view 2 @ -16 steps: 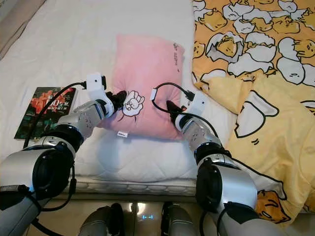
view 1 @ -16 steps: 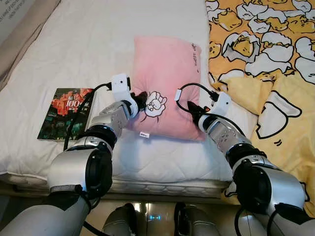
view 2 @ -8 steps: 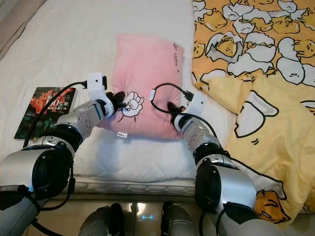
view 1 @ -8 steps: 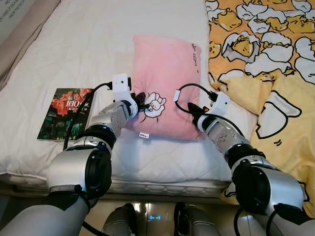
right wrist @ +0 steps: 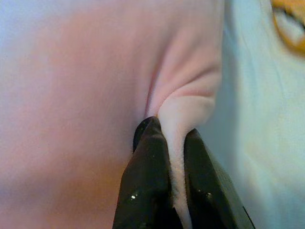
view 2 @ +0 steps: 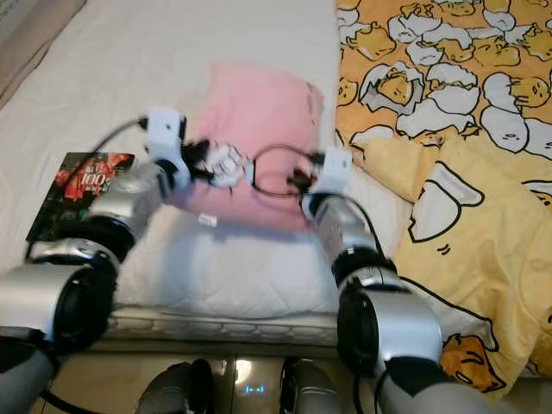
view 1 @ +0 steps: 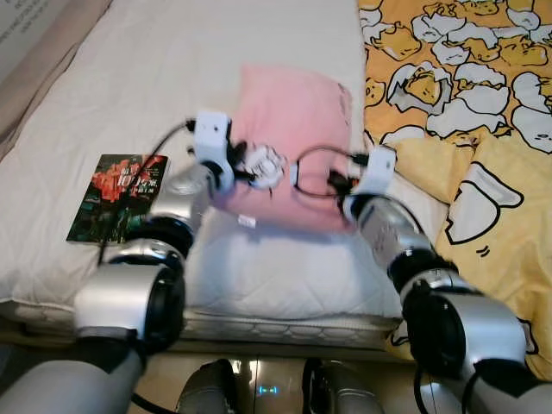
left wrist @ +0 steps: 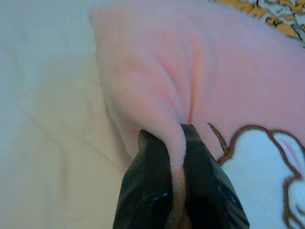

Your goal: Clean up the room

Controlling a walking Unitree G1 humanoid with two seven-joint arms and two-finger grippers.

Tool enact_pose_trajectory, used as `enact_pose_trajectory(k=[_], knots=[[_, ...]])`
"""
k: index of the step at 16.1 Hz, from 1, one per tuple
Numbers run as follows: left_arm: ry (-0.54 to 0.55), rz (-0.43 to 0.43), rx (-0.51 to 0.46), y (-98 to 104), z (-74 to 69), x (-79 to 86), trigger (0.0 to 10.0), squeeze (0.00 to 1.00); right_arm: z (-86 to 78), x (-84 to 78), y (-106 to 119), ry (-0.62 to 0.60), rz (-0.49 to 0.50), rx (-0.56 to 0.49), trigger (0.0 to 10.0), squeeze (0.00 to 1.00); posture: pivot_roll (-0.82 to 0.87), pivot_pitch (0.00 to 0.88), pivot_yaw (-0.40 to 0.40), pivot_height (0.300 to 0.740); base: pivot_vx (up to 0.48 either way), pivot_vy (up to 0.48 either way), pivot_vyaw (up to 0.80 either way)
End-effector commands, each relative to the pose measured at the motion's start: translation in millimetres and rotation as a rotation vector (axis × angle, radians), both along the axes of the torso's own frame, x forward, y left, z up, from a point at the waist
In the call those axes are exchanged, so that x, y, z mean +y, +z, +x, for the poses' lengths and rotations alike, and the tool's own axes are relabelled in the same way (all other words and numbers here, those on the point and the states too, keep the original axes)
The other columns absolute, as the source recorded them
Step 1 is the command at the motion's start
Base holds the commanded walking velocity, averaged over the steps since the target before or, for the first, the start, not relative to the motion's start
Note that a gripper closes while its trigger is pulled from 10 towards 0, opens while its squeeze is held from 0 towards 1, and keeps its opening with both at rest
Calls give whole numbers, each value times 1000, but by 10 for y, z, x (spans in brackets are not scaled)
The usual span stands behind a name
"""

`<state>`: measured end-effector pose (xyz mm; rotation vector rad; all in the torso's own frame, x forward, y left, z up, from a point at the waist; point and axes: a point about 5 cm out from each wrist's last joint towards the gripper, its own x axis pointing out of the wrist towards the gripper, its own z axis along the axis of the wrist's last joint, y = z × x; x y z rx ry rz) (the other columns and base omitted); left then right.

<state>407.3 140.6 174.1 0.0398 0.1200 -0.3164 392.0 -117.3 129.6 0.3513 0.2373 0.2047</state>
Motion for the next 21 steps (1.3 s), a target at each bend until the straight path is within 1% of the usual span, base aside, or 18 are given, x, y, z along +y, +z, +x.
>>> enact_pose_trajectory(k=[1,2,3,4,5,6,7,8,9,10,11,12,14,16,19,21], knots=[[-7,52,-149,404,82,84,0,0,119,-32,366,-15,-22,-154,0,0,-58,15,-30,736,0,0,0],[3,70,-228,652,109,179,0,0,176,-66,616,-31,-46,-260,0,0,-54,3,-28,736,0,0,0],[-1,85,-271,775,114,217,0,0,198,-86,734,-47,-33,-301,0,0,-52,0,-25,736,0,0,0],[-2,94,-287,816,115,229,0,0,205,-90,767,-52,-26,-311,0,0,-47,0,-23,736,0,0,0],[1,151,-321,912,116,259,0,0,211,-94,820,-58,-16,-330,0,0,-46,0,-20,736,0,0,0],[5,179,-340,969,117,281,0,0,202,-77,809,-59,-28,-337,0,0,-44,0,-20,736,0,0,0],[36,219,-335,979,124,327,10000,0,184,-43,733,-62,-55,-321,0,0,-47,0,-17,736,0,0,0],[47,231,-323,967,128,345,10000,0,176,-31,697,-65,-66,-310,0,0,-47,0,-17,736,0,0,0],[71,242,-332,972,127,379,10000,0,152,1,608,-66,-82,-286,6275,0,-54,0,-11,736,0,0,0],[87,227,-339,979,126,398,10000,0,125,36,557,-62,-106,-288,10000,0,-55,0,-10,736,0,0,0],[85,220,-341,980,125,399,10000,0,114,47,542,-61,-110,-292,10000,0,-58,0,-8,736,0,480,0],[107,225,-349,967,122,414,10000,0,75,82,473,-45,-162,-304,10000,0,-60,0,-7,736,0,480,0],[133,206,-349,938,119,423,10000,0,58,82,440,-43,-180,-309,10000,0,-60,0,-5,736,0,480,0],[162,213,-323,808,108,431,10000,0,52,47,406,-51,-175,-297,10000,0,-58,0,-4,736,0,480,0],[159,228,-314,743,101,417,10000,0,52,31,392,-50,-176,-288,10000,0,-54,0,-6,736,0,480,723],[170,260,-331,804,104,458,10000,0,49,44,387,-50,-183,-290,10000,0,-53,0,-6,736,0,467,709]])
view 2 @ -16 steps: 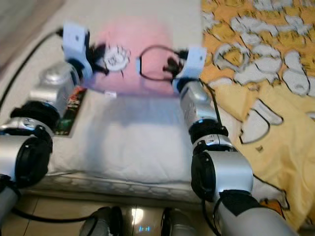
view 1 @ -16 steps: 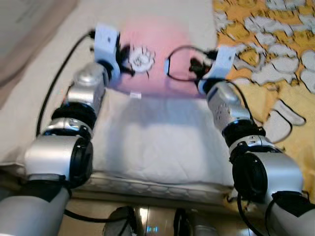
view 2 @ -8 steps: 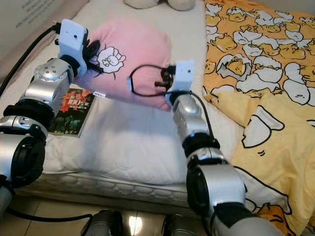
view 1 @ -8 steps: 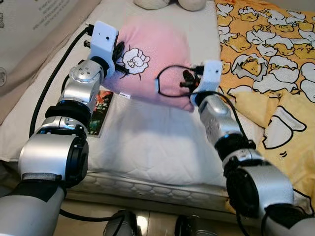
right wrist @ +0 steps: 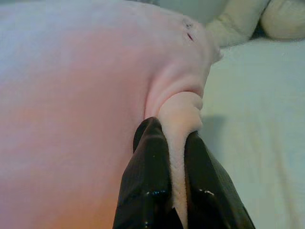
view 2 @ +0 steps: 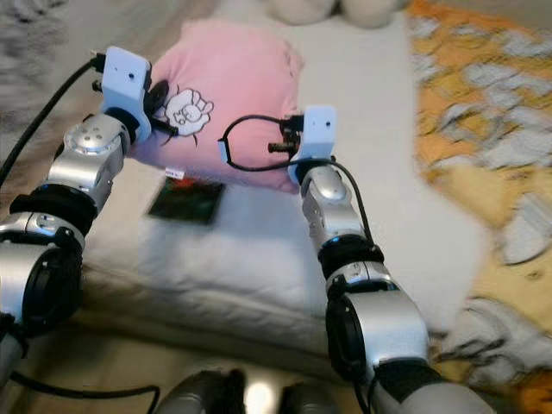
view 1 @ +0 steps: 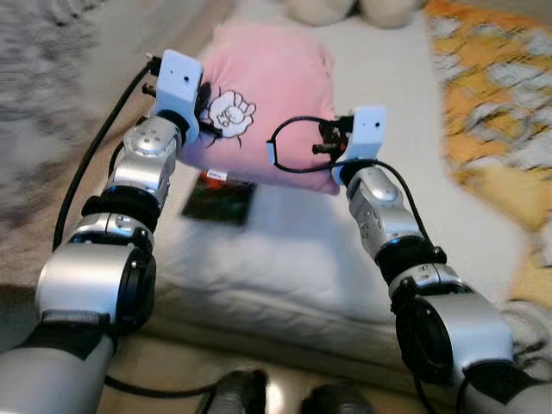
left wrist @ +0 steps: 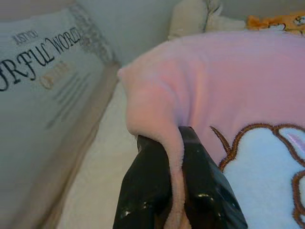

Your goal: Clean up the room

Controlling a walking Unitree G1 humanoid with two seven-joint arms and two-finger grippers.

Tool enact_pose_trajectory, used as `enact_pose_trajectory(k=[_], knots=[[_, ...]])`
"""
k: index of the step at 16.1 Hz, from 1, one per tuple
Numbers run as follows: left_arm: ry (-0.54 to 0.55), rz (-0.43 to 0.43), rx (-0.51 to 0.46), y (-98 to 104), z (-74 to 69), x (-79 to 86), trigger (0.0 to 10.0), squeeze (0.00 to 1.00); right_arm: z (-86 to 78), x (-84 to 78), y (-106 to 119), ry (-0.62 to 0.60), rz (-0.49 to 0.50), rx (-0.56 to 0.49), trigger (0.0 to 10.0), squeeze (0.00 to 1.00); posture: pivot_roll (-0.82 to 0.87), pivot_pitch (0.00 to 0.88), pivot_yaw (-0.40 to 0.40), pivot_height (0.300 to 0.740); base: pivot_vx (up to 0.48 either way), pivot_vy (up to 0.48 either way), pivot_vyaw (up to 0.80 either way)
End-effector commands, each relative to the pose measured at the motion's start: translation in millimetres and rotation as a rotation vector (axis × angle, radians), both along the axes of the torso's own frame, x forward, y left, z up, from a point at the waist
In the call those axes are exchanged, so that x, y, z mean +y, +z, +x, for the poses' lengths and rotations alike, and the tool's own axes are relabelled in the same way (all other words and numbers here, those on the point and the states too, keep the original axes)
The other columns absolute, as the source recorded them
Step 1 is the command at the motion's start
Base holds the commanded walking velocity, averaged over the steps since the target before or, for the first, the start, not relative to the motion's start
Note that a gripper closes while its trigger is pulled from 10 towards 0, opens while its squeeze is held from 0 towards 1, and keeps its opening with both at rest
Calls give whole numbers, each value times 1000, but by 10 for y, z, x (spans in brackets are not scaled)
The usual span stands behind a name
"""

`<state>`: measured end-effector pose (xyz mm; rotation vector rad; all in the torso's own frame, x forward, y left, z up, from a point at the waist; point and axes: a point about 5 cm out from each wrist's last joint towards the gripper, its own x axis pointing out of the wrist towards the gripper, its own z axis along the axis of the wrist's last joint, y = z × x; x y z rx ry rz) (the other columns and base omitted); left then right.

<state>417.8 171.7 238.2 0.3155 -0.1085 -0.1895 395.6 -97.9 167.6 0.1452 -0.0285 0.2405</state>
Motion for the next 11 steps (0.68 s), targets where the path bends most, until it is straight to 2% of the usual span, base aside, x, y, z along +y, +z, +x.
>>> enact_pose_trajectory(k=[1,2,6,8,9,11], knots=[[63,16,-69,171,1,152,10000,0,12,-148,4,-61,-1,-6,10000,0,-53,0,-6,736,0,465,706],[67,14,-72,180,2,157,10000,0,9,-143,-9,-58,-16,-3,10000,0,-53,0,-6,736,0,465,688],[74,18,-56,124,-3,168,10000,0,-8,-109,-56,-44,-31,14,10000,0,-53,6,-6,736,0,461,0],[84,48,-50,88,-4,156,10000,0,-19,-104,-78,-38,-37,18,10000,0,-55,9,-5,736,0,0,0],[75,25,-62,95,-8,151,10000,0,-23,-102,-87,-36,-38,19,10000,0,-55,12,-6,736,0,0,0],[89,42,-54,78,-10,177,10000,0,-35,-73,-108,-25,-43,24,10000,0,-56,13,-8,736,429,0,0]])
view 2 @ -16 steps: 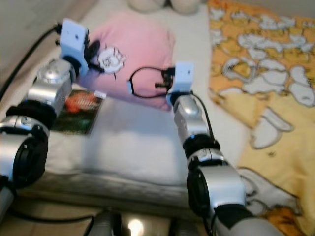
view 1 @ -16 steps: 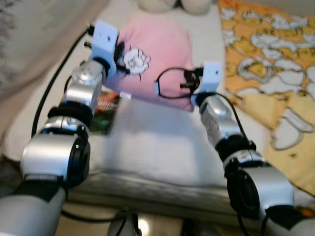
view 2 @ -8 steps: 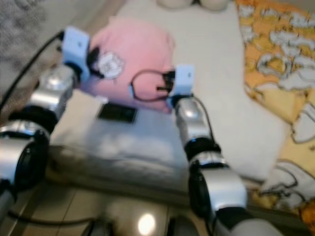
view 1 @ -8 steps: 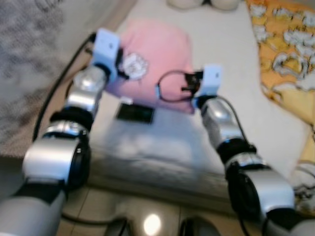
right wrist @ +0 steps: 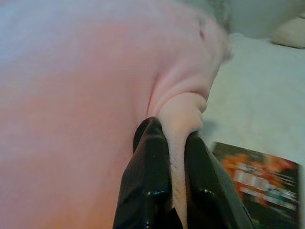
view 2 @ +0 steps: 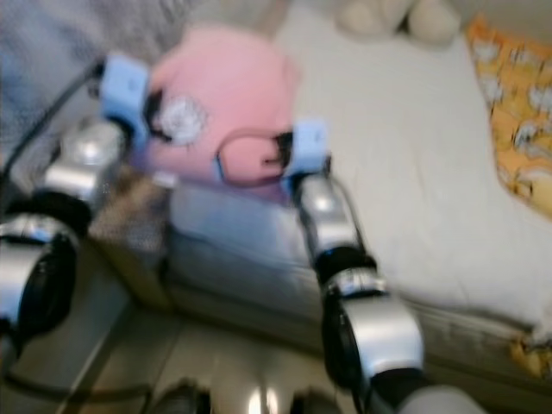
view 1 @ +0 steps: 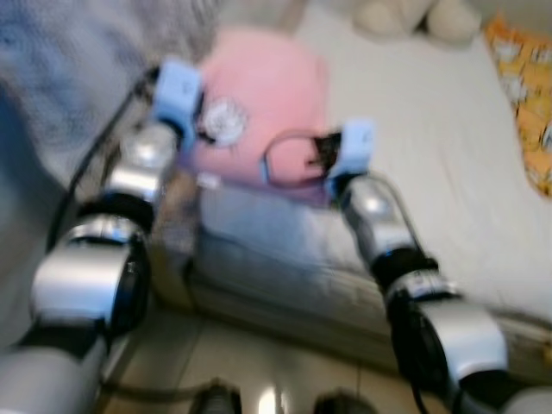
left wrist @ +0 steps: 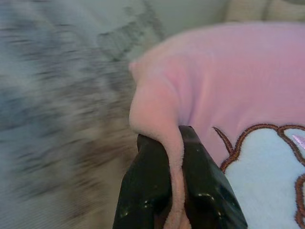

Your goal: Clean up the room

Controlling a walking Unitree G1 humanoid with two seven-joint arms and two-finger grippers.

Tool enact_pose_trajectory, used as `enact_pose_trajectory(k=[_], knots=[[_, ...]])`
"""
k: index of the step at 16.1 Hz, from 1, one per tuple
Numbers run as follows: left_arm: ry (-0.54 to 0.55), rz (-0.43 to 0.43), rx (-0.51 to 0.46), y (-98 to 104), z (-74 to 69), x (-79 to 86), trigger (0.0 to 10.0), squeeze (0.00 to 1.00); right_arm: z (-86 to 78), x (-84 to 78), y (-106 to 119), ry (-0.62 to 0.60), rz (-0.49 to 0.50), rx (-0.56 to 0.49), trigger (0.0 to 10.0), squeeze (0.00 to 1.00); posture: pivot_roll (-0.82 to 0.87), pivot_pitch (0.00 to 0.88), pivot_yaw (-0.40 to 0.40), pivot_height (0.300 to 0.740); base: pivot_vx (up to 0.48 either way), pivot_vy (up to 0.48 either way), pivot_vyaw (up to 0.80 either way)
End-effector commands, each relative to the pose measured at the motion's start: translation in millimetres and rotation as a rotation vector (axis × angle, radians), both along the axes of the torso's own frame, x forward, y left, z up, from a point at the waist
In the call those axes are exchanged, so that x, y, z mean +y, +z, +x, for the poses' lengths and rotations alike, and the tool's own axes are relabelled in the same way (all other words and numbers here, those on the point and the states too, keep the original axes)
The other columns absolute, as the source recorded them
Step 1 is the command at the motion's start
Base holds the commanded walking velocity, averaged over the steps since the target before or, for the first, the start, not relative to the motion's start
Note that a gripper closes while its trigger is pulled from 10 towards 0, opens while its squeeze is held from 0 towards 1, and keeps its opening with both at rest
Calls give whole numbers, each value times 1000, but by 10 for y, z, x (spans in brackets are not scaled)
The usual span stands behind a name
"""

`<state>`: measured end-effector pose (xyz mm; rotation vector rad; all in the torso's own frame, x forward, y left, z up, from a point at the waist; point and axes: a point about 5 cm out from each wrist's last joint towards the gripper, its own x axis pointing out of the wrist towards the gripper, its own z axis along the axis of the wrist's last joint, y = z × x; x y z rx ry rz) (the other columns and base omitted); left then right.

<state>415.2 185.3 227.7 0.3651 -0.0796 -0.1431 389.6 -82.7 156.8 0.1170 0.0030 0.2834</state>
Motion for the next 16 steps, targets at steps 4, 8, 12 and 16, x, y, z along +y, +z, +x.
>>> enact_pose_trajectory(k=[4,8,12,16], knots=[[42,14,-66,155,10,57,10000,0,17,-194,-8,-63,-12,-2,10000,0,-55,14,-9,736,480,0,0],[41,-2,-56,124,5,67,10000,0,21,-284,-28,-90,10,14,10000,0,-44,5,-22,736,480,0,0],[40,-4,-48,105,3,72,10000,0,15,-295,-41,-86,-8,12,10000,0,-46,0,-25,736,480,0,0],[39,10,-49,117,5,79,10000,0,15,-274,-36,-78,-9,11,10000,0,-47,0,-24,736,480,0,0]])
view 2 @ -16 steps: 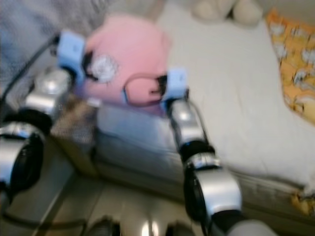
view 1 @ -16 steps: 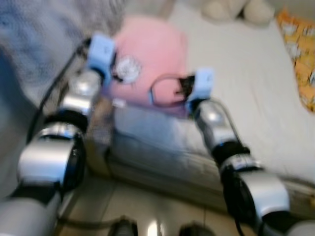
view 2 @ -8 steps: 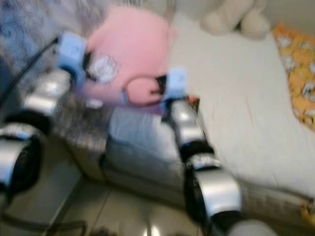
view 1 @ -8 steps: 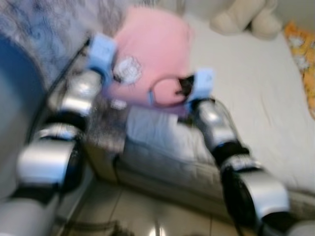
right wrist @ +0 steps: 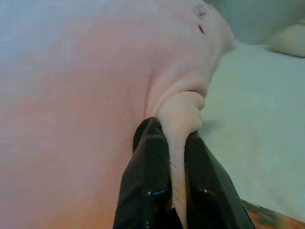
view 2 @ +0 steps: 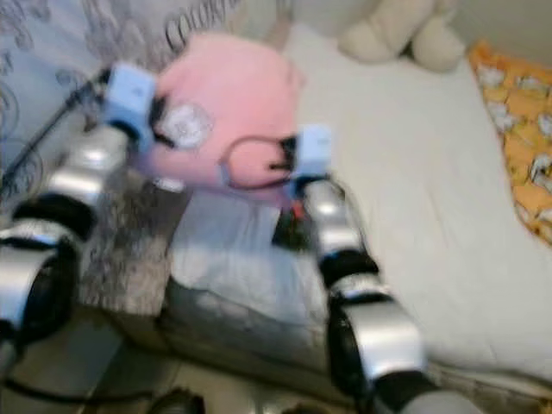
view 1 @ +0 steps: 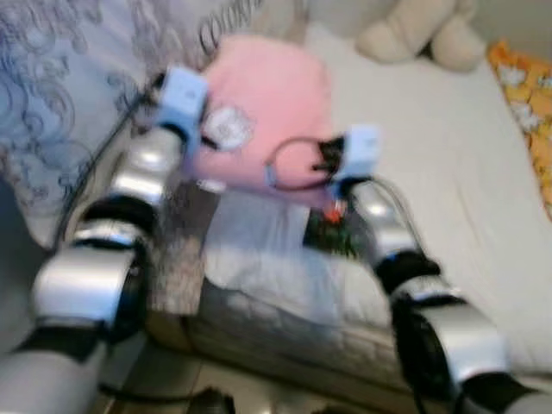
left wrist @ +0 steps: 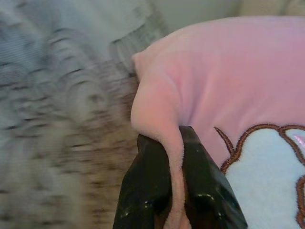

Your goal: Clean up the room

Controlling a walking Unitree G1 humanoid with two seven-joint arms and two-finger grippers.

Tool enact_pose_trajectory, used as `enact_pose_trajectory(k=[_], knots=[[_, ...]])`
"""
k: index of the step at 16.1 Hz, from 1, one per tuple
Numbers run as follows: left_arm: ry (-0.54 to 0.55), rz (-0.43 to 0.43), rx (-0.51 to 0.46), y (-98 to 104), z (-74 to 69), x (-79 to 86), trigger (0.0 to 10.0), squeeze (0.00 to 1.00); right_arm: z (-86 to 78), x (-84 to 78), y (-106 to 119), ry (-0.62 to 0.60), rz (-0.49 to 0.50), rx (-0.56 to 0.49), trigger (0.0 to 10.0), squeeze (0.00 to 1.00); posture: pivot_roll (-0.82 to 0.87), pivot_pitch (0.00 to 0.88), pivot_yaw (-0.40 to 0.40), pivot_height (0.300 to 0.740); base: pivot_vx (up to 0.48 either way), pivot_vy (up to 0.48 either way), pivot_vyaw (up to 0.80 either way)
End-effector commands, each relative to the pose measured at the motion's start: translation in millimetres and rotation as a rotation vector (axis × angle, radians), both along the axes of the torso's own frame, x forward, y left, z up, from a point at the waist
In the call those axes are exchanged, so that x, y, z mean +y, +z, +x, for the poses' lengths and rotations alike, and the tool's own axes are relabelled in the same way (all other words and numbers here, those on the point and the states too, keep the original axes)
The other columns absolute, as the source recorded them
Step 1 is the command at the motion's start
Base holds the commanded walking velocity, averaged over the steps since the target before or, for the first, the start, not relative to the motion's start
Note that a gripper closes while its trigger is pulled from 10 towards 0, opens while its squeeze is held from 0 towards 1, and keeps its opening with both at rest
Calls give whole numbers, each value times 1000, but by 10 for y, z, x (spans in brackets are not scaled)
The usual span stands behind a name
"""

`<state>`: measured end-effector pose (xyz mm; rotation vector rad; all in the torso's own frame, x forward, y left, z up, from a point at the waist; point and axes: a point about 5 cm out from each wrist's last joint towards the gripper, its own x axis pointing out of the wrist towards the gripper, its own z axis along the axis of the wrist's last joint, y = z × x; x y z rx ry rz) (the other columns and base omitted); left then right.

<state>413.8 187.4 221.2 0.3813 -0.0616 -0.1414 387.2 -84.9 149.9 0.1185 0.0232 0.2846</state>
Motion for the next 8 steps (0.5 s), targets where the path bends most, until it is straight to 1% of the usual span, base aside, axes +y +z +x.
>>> enact_pose_trajectory(k=[1,5,6,7,8], knots=[[34,-6,-61,180,18,64,10000,0,37,-252,27,-80,-8,-7,10000,0,-47,3,-24,736,480,0,0],[43,-9,-40,147,15,98,10000,0,41,-236,21,-76,4,7,10000,0,-53,19,-23,736,480,0,0],[47,1,-27,122,14,105,10000,0,44,-222,13,-71,15,22,10000,0,-54,22,-23,736,472,0,0],[53,2,2,81,14,121,10000,0,36,-190,-46,-59,32,62,10000,0,-53,25,-26,736,409,0,0],[56,13,24,51,12,134,10000,0,27,-184,-105,-63,68,101,10000,0,-53,29,-30,736,0,0,0]])
